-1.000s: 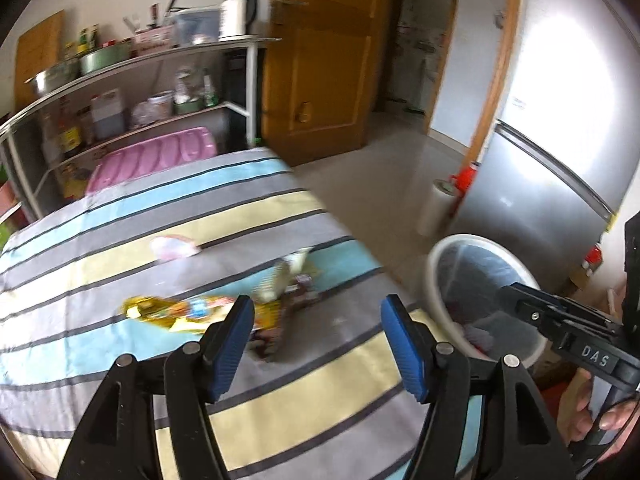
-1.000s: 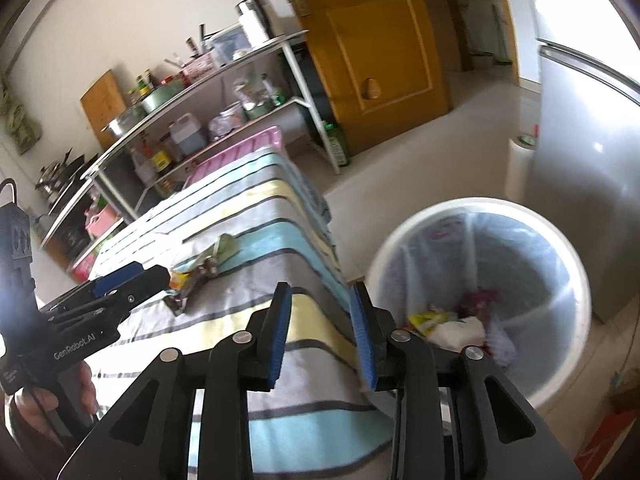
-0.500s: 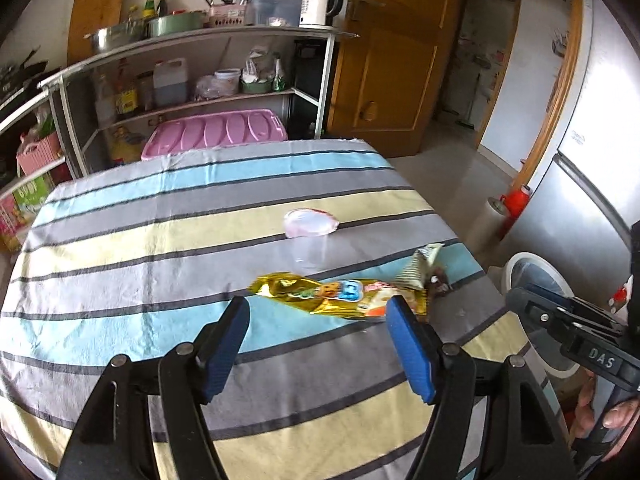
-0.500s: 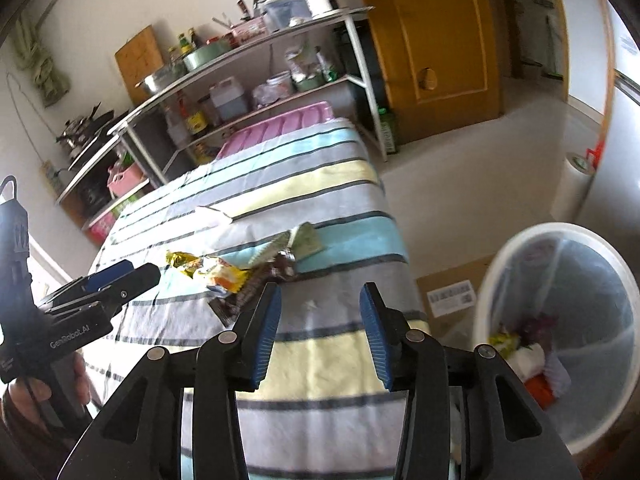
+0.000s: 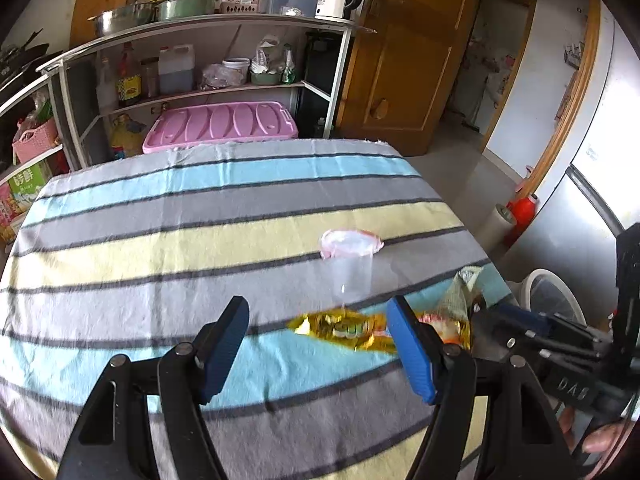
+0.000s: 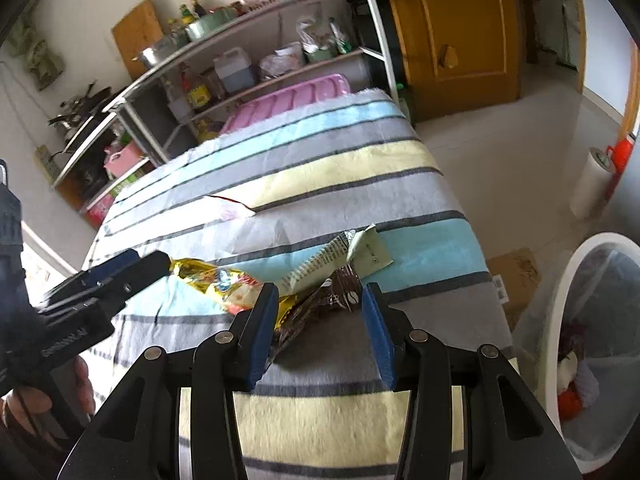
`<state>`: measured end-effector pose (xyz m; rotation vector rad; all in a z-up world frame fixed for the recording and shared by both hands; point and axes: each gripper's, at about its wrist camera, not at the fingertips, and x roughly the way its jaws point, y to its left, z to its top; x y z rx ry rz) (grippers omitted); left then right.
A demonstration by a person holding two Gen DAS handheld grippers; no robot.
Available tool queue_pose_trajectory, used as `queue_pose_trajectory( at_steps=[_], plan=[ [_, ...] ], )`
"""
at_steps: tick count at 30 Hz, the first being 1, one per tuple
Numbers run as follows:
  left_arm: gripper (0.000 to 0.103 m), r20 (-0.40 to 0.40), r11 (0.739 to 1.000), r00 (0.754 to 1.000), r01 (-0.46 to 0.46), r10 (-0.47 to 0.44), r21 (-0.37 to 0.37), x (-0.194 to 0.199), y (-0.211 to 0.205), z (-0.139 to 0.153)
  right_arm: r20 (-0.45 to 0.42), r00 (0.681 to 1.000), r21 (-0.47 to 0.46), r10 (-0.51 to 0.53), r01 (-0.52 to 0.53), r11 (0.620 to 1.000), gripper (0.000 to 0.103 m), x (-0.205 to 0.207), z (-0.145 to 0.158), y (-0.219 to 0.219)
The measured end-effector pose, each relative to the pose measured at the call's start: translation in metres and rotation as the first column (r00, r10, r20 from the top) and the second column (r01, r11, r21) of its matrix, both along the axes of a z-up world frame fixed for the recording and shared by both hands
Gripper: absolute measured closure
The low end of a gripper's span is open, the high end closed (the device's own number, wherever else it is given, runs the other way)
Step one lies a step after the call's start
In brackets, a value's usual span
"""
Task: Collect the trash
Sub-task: 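Grasp another clear lidded cup with the left tool while the right tool grasps a brown chocolate wrapper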
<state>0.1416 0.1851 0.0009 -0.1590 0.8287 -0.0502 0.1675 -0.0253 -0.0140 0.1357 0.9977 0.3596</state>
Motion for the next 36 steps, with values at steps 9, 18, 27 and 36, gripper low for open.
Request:
queue_pose_trajectory(
  at_steps=[9, 18, 27, 36],
  plan=[
    [0.030, -0.024, 1.000, 0.999, 0.027, -0.027, 0.003, 0.025, -0.006, -0.006, -0.029, 1.000, -0.020, -0.008, 0.008, 1.000, 0.058, 0.003, -0.013, 0.006],
    [0.030, -0.043, 0.999, 0.998, 0.036, -0.036, 0.020, 0.040, -0.014, -0.015, 0.011, 1.000, -0.082, 0.024, -0.023, 0.996, 0.072, -0.008, -0.011, 0.011],
    [0.044, -0.067, 0.998, 0.997, 0.038, -0.035, 0.047, 0.053, -0.022, -0.024, 0.017, 1.000, -0.088, 0.022, -0.020, 0.996, 0.086, -0.009, -0.013, 0.004],
    [0.069, -0.094, 0.997, 0.995, 0.042, -0.036, 0.065, 0.056, -0.026, -0.029, 0.032, 0.999, -0.070, 0.003, -0.001, 0.998, 0.087, -0.012, -0.008, -0.005]
  ],
)
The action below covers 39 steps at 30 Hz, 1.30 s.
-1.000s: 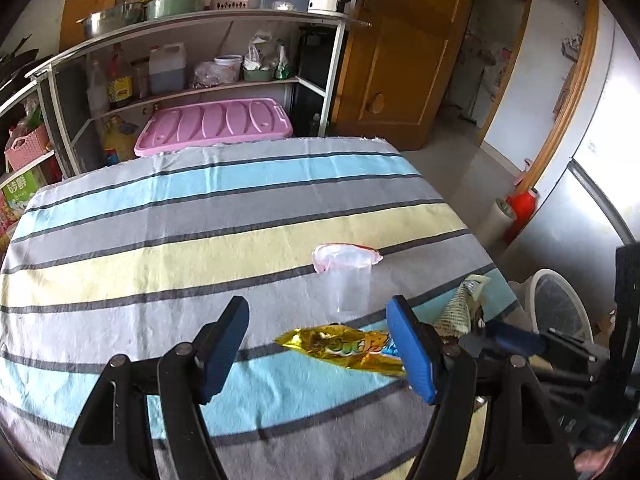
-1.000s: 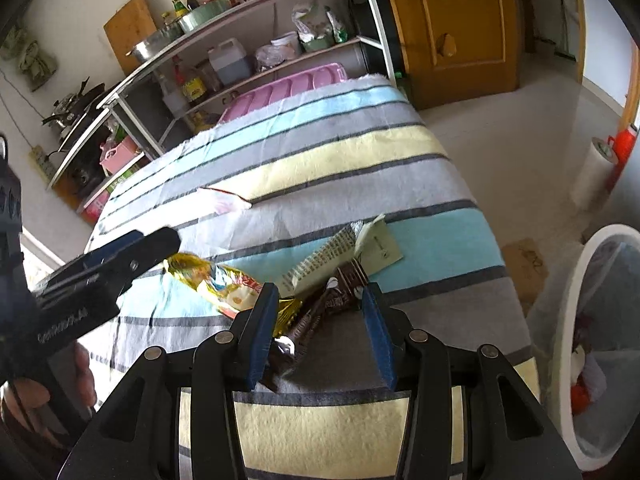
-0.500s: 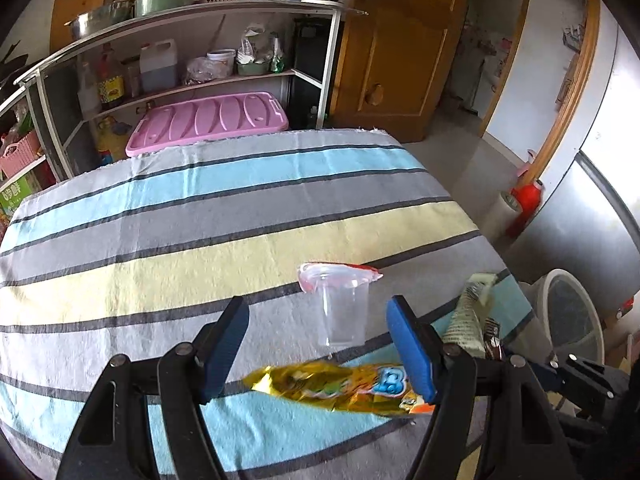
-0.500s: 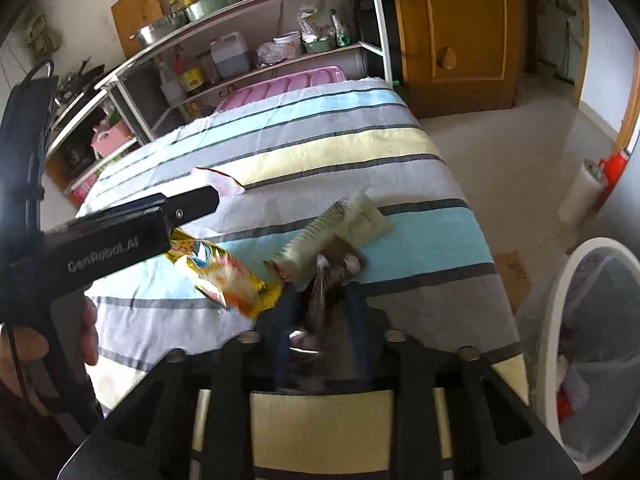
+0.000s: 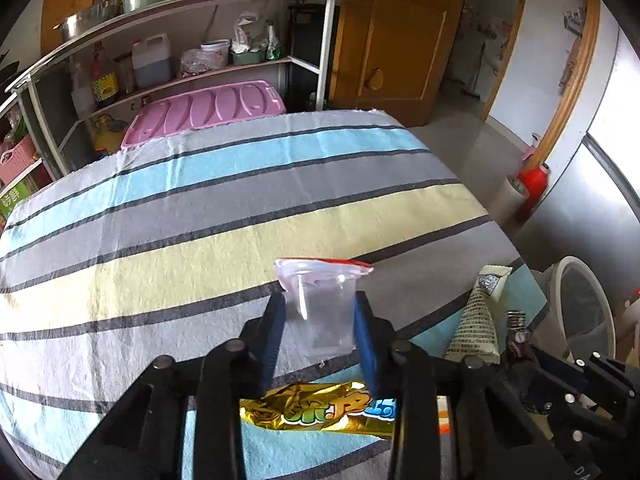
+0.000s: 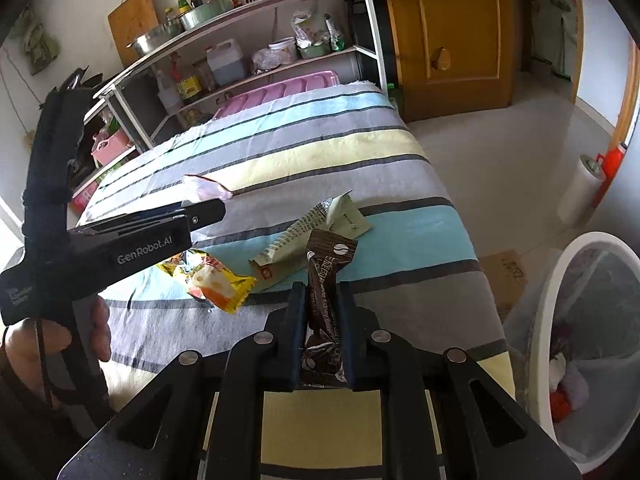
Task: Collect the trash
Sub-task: 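Grasp another clear lidded cup with the left tool while the right tool grasps a brown chocolate wrapper, then carry the cup and chocolate wrapper over the white bin with both tools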
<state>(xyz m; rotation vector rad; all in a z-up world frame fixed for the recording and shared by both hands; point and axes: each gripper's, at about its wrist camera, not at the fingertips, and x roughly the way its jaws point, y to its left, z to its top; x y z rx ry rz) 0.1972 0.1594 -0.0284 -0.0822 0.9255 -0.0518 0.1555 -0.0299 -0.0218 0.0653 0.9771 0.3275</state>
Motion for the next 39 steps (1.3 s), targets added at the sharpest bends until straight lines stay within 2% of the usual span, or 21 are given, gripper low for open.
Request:
queue_pose_trajectory(
  at_steps=[2, 21, 39],
  plan=[
    [0.073, 0.003, 1.000, 1.000, 0.000, 0.000, 0.006, -0.001, 0.000, 0.001, 0.006, 1.000, 0.006, -0.001, 0.001, 1.000, 0.087, -0.001, 0.002, -0.001],
    [0.074, 0.086, 1.000, 0.996, 0.018, -0.017, -0.013, -0.033, -0.016, 0.038, 0.061, 0.998, 0.055, -0.032, 0.029, 0.998, 0.088, -0.021, 0.025, -0.025],
    [0.074, 0.153, 0.988, 0.977, 0.152, -0.147, -0.021, -0.069, -0.085, 0.070, 0.136, 0.983, 0.080, -0.125, 0.115, 0.990, 0.088, -0.059, 0.063, -0.080]
  ],
)
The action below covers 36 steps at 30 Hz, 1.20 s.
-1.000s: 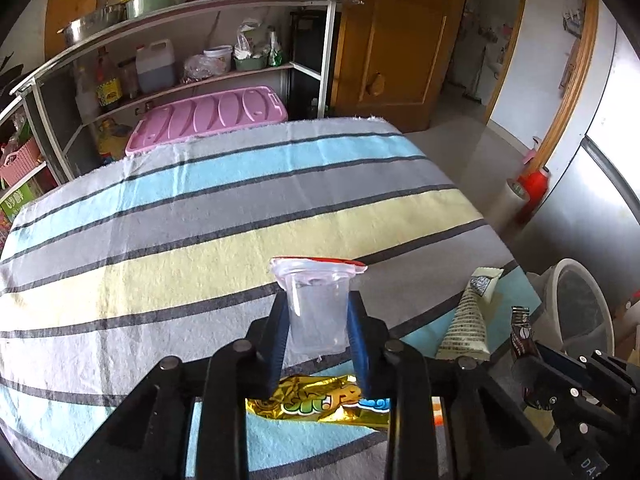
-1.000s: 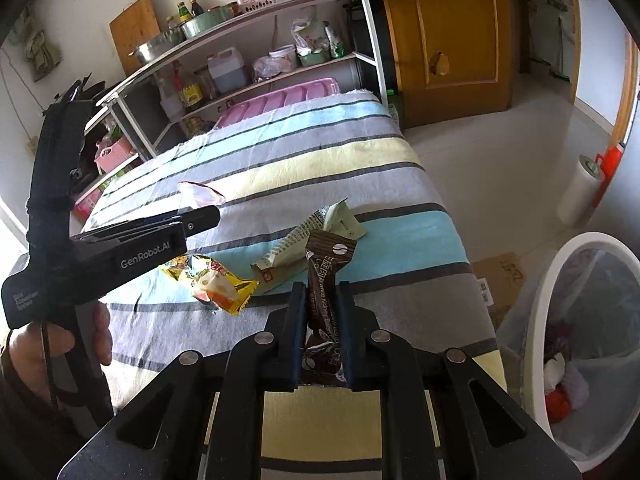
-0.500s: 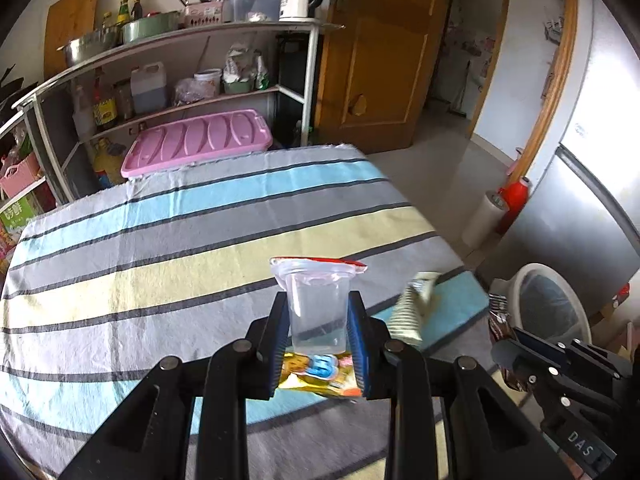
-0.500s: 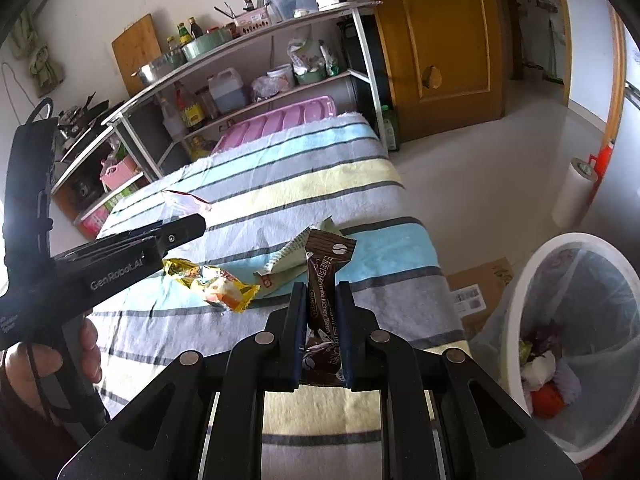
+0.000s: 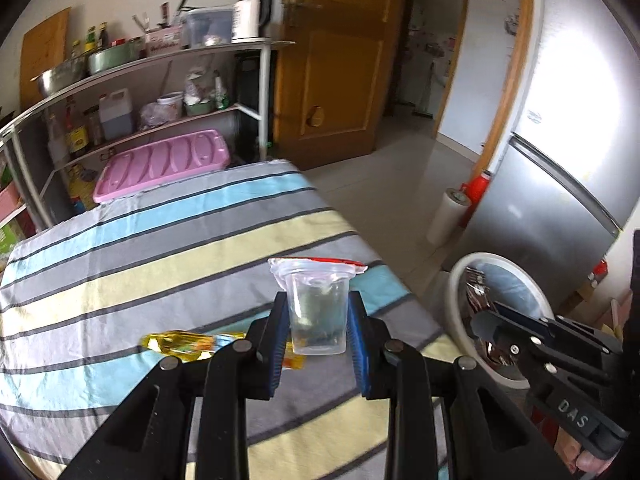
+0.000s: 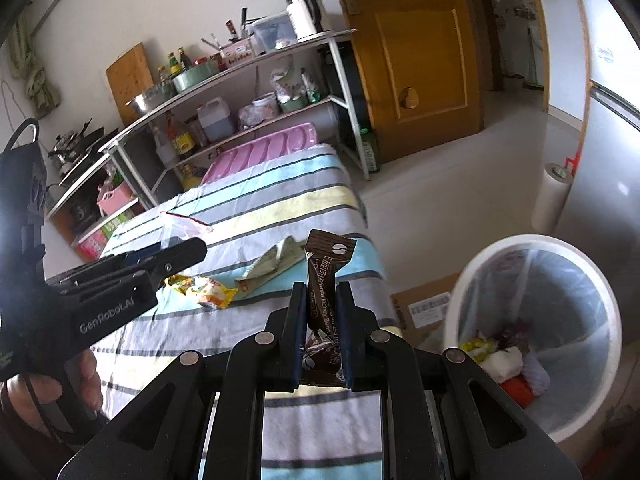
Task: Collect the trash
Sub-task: 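Carry the cup and chocolate wrapper over the white bin with both tools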
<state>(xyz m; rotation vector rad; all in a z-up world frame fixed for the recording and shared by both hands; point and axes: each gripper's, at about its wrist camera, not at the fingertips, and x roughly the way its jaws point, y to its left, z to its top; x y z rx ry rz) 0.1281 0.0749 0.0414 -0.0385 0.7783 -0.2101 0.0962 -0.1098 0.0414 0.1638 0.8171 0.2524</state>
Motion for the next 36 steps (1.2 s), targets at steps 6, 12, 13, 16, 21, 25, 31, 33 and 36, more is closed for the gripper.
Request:
queue_pose_trajectory(
  at_steps=[6, 12, 13, 16, 21, 25, 31, 33, 36],
  plan=[
    [0.074, -0.002, 0.998, 0.998, 0.058, -0.058, 0.001, -0.005, -0.031, 0.002, 0.004, 0.998, 0.005, -0.059, 0.059, 0.998, 0.088, -0.009, 0.002, -0.034],
    [0.074, 0.006, 0.992, 0.992, 0.126, -0.126, -0.005, -0.009, -0.066, 0.003, 0.010, 0.992, 0.007, -0.123, 0.123, 0.992, 0.088, -0.020, 0.005, -0.070],
    [0.074, 0.007, 0.991, 0.991, 0.137, -0.137, -0.002, -0.009, -0.073, 0.003, 0.010, 0.991, 0.006, -0.134, 0.134, 0.991, 0.088, -0.021, 0.005, -0.076],
    [0.074, 0.011, 0.986, 0.986, 0.168, -0.168, 0.006, -0.011, -0.093, 0.003, 0.009, 0.986, 0.004, -0.166, 0.166, 0.986, 0.088, -0.026, 0.005, -0.095],
    [0.074, -0.004, 0.972, 0.972, 0.236, -0.236, 0.001, -0.014, -0.130, -0.002, 0.000, 0.976, 0.005, -0.216, 0.216, 0.976, 0.088, -0.033, 0.003, -0.122],
    [0.074, -0.021, 0.961, 0.961, 0.276, -0.276, 0.004, -0.013, -0.154, -0.009, -0.021, 0.965, 0.011, -0.261, 0.261, 0.965, 0.088, -0.037, -0.003, -0.148],
    [0.073, -0.061, 0.945, 0.943, 0.326, -0.326, -0.002, -0.012, -0.187, -0.023, -0.064, 0.949, 0.004, -0.308, 0.309, 0.951, 0.088, -0.039, -0.018, -0.179],
    [0.074, -0.078, 0.942, 0.939, 0.337, -0.336, 0.001, -0.010, -0.194, -0.030, -0.080, 0.946, -0.002, -0.315, 0.316, 0.949, 0.088, -0.038, -0.023, -0.185],
    [0.073, -0.111, 0.938, 0.932, 0.347, -0.345, -0.006, -0.006, -0.206, -0.040, -0.101, 0.942, -0.009, -0.321, 0.322, 0.947, 0.088, -0.035, -0.031, -0.193]
  ],
)
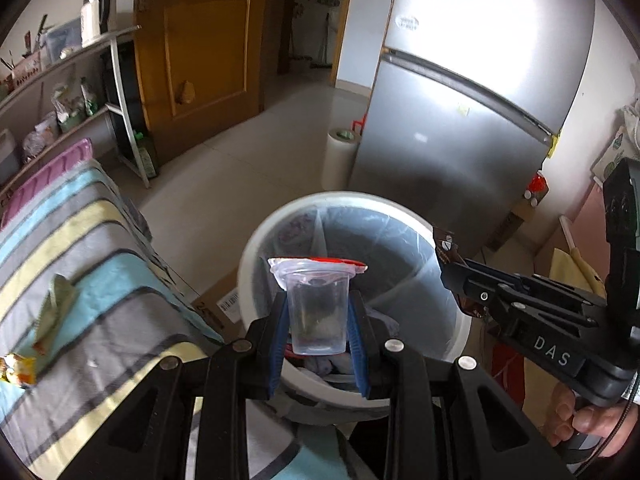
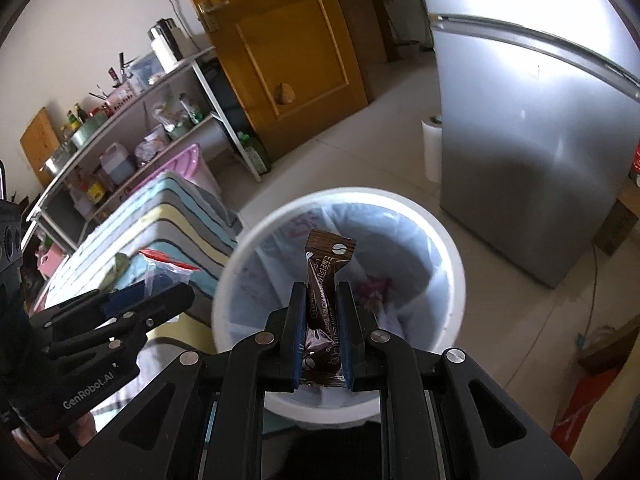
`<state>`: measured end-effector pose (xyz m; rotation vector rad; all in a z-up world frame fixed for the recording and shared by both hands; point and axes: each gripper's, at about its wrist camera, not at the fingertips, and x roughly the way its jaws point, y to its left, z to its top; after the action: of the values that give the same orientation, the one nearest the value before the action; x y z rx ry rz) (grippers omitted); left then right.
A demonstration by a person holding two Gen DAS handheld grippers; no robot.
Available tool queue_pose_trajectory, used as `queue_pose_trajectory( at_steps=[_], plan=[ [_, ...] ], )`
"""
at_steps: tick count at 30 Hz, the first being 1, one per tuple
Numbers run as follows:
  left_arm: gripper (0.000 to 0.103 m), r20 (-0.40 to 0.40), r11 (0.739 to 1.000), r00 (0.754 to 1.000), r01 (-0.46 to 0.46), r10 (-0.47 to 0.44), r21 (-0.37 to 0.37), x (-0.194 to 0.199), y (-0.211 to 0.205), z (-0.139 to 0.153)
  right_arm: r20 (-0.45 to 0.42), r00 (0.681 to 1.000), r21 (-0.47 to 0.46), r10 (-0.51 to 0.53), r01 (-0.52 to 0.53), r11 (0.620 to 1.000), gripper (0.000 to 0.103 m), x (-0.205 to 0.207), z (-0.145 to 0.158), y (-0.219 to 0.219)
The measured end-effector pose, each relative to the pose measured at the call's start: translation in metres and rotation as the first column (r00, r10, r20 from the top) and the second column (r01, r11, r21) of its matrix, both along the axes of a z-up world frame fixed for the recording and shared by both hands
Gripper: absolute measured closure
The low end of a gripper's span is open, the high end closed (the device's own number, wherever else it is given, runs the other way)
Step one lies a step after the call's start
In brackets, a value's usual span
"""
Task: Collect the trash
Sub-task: 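Carry the cup and chocolate wrapper over the white bin with both tools, then open both tools to drop the cup and wrapper into the bin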
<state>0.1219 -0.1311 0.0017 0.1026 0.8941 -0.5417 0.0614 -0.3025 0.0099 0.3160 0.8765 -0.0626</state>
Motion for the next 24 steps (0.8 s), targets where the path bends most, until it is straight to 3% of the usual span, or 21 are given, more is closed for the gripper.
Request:
queue_pose_trajectory(
  at_steps=[12, 14, 16, 18, 24],
  plan=[
    [0.072, -0.046, 1.000, 0.999, 0.008, -0.006, 0.030, 0.008, -0.011, -0.017, -0.081, 0.996, -0.012, -0.021, 0.020, 1.000, 0.087, 0.014, -0.029, -0.017],
    [0.058, -0.048, 1.000, 0.999, 0.007, -0.005, 0.028, 0.009, -0.011, -0.017, -0.082, 0.996, -0.019, -0.025, 0.023, 1.000, 0.085, 0.015, -0.029, -0.017],
    [0.051, -0.045, 1.000, 0.999, -0.002, 0.003, 0.019, 0.010, -0.009, -0.016, -0.081, 0.996, -0.028, -0.026, 0.024, 0.999, 0.079, 0.015, -0.029, -0.015],
    [0.051, -0.040, 1.000, 0.999, -0.004, 0.004, 0.019, 0.010, -0.008, -0.015, -0.079, 0.997, -0.024, -0.025, 0.023, 0.999, 0.062, 0.015, -0.029, -0.014],
    [0.044, -0.025, 1.000, 1.000, -0.019, 0.020, 0.013, 0.008, 0.000, -0.010, -0.063, 0.998, -0.022, -0.030, 0.029, 0.999, 0.061, 0.011, -0.025, -0.010]
  ],
)
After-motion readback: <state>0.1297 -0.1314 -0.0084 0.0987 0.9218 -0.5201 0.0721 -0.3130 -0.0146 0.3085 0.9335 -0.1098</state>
